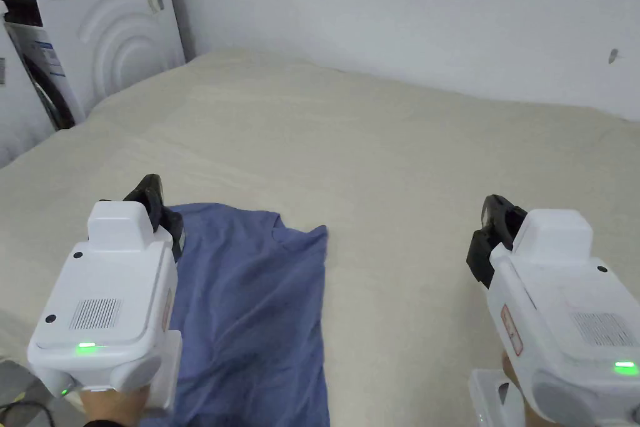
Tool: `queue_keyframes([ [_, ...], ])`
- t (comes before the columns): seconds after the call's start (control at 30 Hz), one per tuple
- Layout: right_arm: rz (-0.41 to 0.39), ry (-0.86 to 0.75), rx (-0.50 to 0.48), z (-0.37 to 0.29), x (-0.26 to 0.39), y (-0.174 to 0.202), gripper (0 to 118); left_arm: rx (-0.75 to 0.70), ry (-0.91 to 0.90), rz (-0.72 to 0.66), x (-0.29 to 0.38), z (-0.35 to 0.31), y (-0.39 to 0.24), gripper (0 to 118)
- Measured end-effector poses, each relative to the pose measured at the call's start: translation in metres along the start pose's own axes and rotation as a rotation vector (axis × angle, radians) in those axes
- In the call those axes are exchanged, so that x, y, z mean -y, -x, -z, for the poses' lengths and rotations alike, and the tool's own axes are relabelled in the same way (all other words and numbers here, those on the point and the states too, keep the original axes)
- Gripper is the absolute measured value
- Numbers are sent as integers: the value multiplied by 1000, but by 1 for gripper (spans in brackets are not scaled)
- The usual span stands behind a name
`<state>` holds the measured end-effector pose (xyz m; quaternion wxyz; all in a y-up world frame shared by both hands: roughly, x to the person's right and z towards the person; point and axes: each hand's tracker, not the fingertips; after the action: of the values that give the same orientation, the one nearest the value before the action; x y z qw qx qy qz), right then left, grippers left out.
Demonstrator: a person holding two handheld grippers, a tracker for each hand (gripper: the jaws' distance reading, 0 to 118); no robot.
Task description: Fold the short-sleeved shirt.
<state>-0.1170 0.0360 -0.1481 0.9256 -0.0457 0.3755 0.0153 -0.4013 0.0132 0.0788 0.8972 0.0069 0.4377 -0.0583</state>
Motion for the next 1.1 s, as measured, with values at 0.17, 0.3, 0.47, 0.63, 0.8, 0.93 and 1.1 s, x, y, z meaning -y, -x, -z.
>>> queue_keyframes([
  [0.17,-7,2,-66,13,0,32,0,-65,13,13,5,-8,36,0],
  [0.3,-8,3,-106,18,0,52,0,-106,19,21,5,-17,57,0],
  [0.47,-13,3,-140,18,0,67,0,-133,26,30,7,-27,71,0],
  [0.63,-19,6,-149,15,2,68,0,-114,58,23,12,-26,71,0],
  [0.8,-29,11,-125,11,4,56,0,22,218,-37,22,-2,59,0],
  [0.93,-27,26,-94,9,8,40,0,86,346,-61,38,26,39,0],
  [1.1,-31,53,-53,12,13,22,0,172,555,-45,65,70,10,1],
])
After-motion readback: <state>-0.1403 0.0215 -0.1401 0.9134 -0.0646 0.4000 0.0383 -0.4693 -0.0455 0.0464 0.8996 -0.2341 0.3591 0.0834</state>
